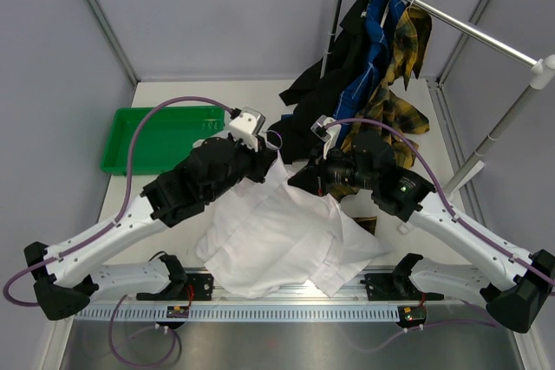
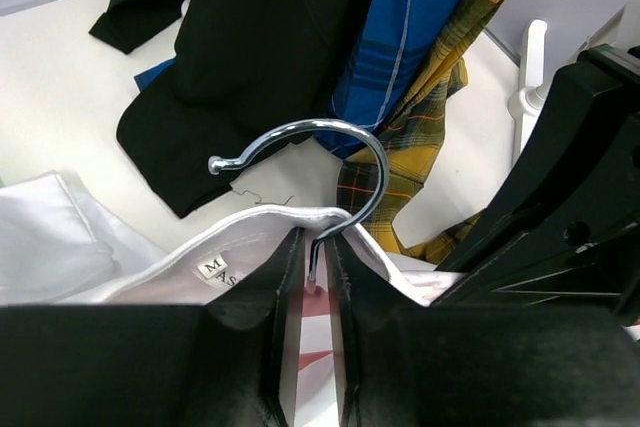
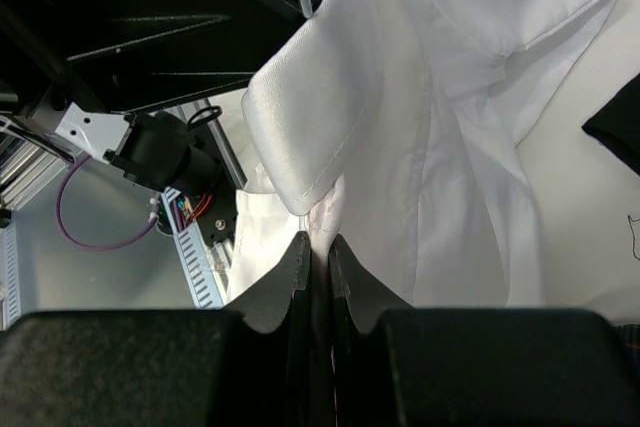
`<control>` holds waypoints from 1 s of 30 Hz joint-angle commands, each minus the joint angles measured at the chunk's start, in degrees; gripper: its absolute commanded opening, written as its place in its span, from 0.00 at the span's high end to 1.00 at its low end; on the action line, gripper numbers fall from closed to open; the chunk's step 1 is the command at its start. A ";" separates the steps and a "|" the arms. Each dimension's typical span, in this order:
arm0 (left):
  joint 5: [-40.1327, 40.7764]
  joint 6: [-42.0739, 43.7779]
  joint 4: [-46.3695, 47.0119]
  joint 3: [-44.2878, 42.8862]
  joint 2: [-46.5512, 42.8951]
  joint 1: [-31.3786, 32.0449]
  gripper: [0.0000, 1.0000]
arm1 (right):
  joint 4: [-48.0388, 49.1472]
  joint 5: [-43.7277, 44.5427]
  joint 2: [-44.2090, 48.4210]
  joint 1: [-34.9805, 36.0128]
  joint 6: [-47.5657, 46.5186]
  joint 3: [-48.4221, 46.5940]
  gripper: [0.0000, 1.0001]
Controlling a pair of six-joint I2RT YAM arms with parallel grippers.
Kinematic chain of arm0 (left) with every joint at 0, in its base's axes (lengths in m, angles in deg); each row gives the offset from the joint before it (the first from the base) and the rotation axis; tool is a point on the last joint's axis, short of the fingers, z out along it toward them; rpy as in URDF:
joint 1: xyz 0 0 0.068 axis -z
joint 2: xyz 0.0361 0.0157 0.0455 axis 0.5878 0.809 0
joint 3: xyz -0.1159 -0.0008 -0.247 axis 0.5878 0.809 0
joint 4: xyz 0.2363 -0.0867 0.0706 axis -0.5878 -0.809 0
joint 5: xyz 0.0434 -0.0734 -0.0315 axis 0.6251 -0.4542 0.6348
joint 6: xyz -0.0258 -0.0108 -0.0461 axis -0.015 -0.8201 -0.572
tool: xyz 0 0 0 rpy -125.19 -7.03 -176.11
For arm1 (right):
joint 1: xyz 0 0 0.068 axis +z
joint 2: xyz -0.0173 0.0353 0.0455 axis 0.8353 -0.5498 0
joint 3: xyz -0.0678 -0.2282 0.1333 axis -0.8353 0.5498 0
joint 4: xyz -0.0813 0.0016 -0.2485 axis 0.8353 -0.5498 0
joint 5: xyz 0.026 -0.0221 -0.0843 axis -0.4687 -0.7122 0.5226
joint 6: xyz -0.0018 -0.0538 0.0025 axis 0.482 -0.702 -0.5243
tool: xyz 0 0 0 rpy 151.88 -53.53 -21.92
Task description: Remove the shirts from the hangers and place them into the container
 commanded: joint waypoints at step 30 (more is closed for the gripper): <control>16.75 5.50 11.24 -3.58 3.42 0.22 1.00 | -7.63 15.71 4.71 2.66 4.70 -14.33 0.25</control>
